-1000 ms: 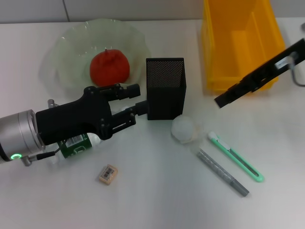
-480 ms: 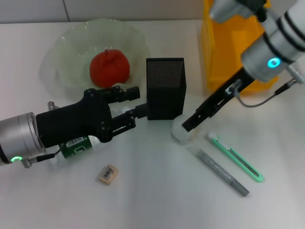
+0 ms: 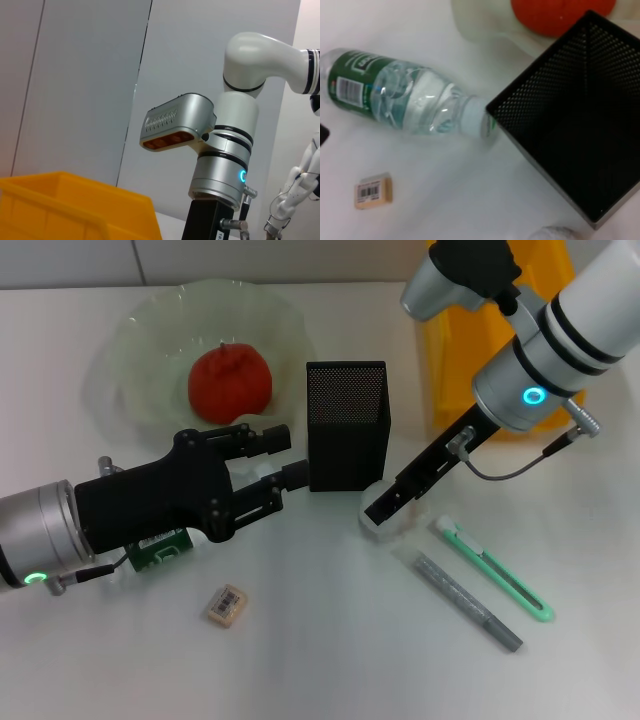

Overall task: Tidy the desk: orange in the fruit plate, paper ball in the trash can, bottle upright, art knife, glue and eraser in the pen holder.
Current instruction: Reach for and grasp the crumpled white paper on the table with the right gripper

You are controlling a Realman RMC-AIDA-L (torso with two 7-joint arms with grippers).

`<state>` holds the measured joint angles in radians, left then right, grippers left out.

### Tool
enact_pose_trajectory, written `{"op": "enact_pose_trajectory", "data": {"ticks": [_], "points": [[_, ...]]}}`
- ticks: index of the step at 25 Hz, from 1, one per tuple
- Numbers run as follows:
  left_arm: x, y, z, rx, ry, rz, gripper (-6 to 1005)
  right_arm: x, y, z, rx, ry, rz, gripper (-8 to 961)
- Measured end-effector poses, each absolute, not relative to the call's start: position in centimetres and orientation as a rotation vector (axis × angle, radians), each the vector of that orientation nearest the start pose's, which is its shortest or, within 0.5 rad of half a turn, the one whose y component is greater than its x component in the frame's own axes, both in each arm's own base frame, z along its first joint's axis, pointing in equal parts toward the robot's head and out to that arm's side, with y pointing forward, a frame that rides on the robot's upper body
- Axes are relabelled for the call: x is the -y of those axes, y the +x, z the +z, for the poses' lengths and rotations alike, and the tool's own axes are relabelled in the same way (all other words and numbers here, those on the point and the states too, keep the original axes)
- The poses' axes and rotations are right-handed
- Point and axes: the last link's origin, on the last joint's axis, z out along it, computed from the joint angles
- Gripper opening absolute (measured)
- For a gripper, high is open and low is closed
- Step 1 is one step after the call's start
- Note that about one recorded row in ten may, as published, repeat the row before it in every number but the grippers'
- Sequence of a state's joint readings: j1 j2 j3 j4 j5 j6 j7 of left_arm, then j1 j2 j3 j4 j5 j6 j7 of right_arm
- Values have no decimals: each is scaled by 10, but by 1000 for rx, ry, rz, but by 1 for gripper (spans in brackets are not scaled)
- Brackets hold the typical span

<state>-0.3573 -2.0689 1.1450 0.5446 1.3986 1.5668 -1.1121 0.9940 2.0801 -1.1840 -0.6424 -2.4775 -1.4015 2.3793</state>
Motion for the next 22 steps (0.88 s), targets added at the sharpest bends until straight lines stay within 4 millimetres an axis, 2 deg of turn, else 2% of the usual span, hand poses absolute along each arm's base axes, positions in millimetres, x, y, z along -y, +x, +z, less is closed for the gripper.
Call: {"op": "enact_pose_trajectory", "data": {"ticks": [11,22], "points": [[-287,-252,-30,454,-2639,-1074,455,-392,164,-72,-1044,-2804,-442,718],[-289,-253,-30,464,-2626,-1057,455,-390,164,-75,-1005,-2823,-466,557]]}}
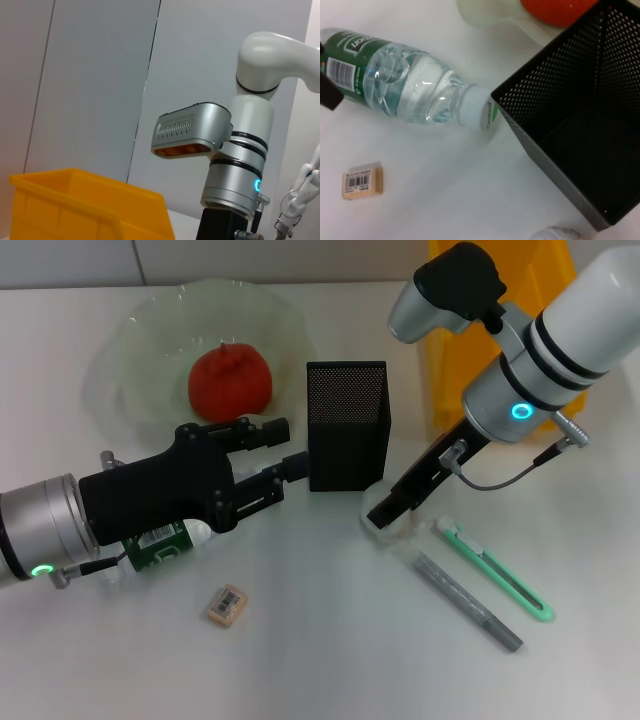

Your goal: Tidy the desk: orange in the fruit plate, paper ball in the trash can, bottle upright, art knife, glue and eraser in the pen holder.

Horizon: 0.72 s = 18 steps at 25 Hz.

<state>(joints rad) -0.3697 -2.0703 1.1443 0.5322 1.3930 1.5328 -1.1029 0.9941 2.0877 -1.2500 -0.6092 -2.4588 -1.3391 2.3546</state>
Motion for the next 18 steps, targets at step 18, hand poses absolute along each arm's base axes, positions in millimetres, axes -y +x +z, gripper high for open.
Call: {"op": "enact_pose_trajectory", "data": {"ticks": [18], "points": [[-290,-254,-31,468,-2620,-1051,455,-350,178,-17,-976,-2881,-46,484]]}}
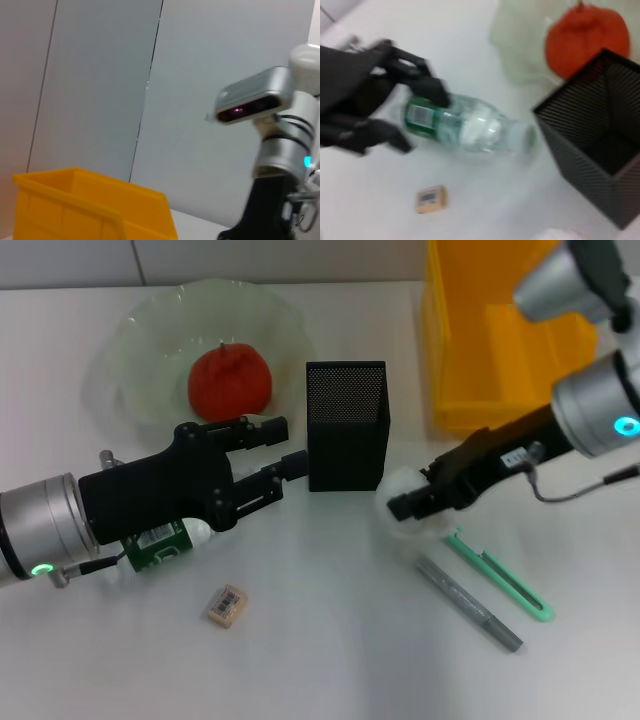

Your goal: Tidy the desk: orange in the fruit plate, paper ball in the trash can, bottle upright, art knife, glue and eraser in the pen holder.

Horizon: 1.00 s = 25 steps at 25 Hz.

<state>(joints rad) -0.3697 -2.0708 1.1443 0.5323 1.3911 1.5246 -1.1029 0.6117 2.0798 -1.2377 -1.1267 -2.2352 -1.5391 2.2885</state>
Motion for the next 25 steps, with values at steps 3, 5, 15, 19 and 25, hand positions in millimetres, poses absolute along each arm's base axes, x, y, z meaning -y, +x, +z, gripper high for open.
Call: {"op": "enact_pose_trajectory", "data": {"ticks": [3,5,15,19,25], "points": [[-291,-254,-31,468,-2619,-1050,455,-329,186,-4,-894,-2918,88,492],[-291,-253,-31,467,-2619,-1050,455,-326,188,0,-877,-2911,111,497],[-294,-251,-31,457,-2621,-1048,454,-305,205,58,-659,-2720,632,521],[-295,-251,-31,462,-2618,-1042,454,-303,225,78,-635,-2563,875,531],[-297,-249,-32,457,-2621,-1043,455,-309,261,97,-594,-2317,988,546]]}}
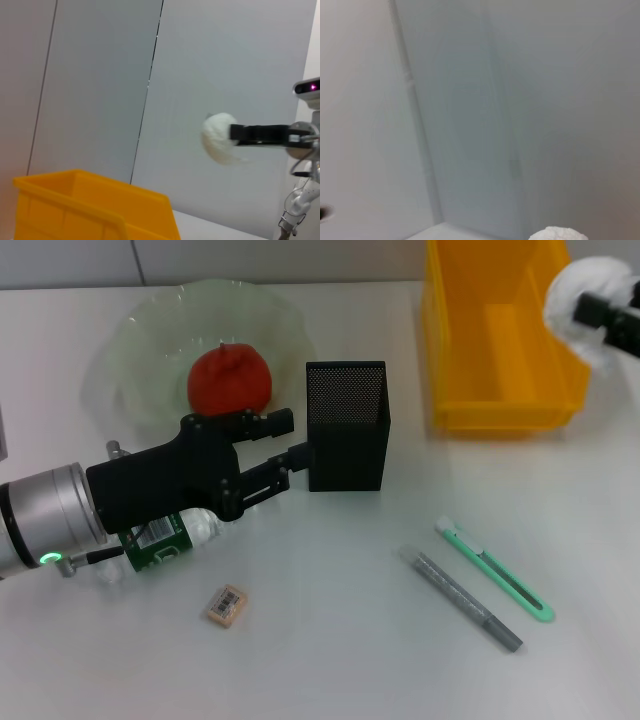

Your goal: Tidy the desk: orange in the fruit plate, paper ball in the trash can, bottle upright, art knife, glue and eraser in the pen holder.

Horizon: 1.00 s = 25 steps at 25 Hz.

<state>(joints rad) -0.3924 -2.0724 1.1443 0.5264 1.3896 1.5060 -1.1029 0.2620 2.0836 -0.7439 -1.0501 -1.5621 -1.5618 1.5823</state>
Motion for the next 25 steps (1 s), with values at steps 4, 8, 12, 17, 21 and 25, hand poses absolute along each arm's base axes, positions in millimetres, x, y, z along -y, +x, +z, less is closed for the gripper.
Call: {"op": "enact_pose_trajectory", "data": {"ticks": [4,8,12,17,21,25], "points": [[-300,-247,-35,463,-2627,-1044,455,-322,276,98,-612,-2212,963,556],[-302,-245,-36,459,-2634,-1038,455,-341,284,100,-647,-2126,869,566],[-303,-245,-36,457,-2631,-1039,455,-353,282,92,-648,-2153,789,576],[-303,-244,-36,457,-2629,-1041,455,-372,278,76,-653,-2204,668,588],[-303,-244,-36,458,-2629,-1042,455,-385,276,69,-671,-2192,642,598],[-302,-245,-36,460,-2628,-1041,454,-388,272,64,-658,-2210,628,608]]}}
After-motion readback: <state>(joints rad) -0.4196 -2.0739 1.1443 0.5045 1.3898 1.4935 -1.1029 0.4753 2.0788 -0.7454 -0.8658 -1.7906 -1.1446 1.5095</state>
